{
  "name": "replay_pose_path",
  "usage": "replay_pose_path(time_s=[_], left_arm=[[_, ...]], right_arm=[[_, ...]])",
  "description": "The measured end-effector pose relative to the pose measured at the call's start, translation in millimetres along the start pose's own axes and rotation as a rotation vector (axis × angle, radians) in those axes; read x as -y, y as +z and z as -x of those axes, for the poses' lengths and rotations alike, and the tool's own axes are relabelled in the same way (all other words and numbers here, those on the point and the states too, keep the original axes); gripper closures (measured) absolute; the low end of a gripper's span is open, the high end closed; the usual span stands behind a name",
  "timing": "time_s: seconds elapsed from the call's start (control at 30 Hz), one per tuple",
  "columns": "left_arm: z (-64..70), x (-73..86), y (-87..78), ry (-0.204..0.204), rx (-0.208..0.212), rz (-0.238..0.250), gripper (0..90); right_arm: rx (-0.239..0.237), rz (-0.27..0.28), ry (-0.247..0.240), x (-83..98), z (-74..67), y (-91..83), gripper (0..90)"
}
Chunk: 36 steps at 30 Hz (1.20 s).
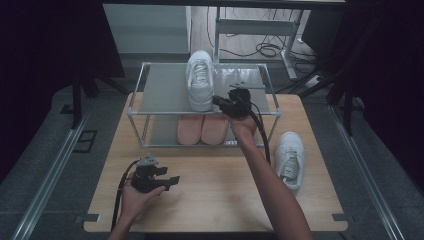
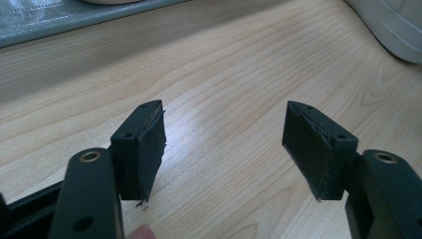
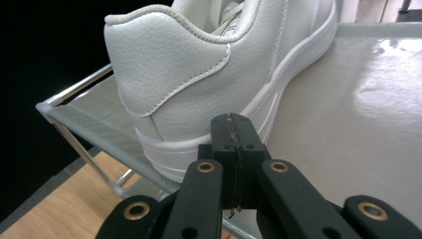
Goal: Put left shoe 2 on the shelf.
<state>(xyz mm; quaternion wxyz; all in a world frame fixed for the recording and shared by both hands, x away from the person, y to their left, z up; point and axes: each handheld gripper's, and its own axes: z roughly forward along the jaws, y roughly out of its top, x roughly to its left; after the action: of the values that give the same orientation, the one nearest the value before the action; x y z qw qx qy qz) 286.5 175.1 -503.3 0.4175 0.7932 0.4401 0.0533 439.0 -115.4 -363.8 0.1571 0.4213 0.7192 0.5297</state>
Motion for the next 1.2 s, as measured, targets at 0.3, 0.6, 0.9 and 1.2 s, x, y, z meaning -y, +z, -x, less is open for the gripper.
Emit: replay_pose_path(time_s=[0.3,0.6,0.9,1.2], left_arm=[[-0.6,0.3,-0.2,-0.003,0.001,0.000,33.7],[-0.4,0.4,1.5,-0.001,0.000,-0.008,33.6],[-2.7,1.0,0.3,-0.005,-0.001,-0.006,33.1],[-1.1,1.0,1.9,-0.003,0.002,-0.010,33.1]], right_arm=[[-0.014,0.001,-0.010,-0.7,-9.9,7.0,89.5],[-0.006,0.001,-0.020,-0.3,-13.4,8.0,89.5],[-0.008,-0.003,-0.040,1.0,-12.1,4.7,88.4],[-0.004,0.019,-0.076,5.6,-11.6,-18.5,87.3]])
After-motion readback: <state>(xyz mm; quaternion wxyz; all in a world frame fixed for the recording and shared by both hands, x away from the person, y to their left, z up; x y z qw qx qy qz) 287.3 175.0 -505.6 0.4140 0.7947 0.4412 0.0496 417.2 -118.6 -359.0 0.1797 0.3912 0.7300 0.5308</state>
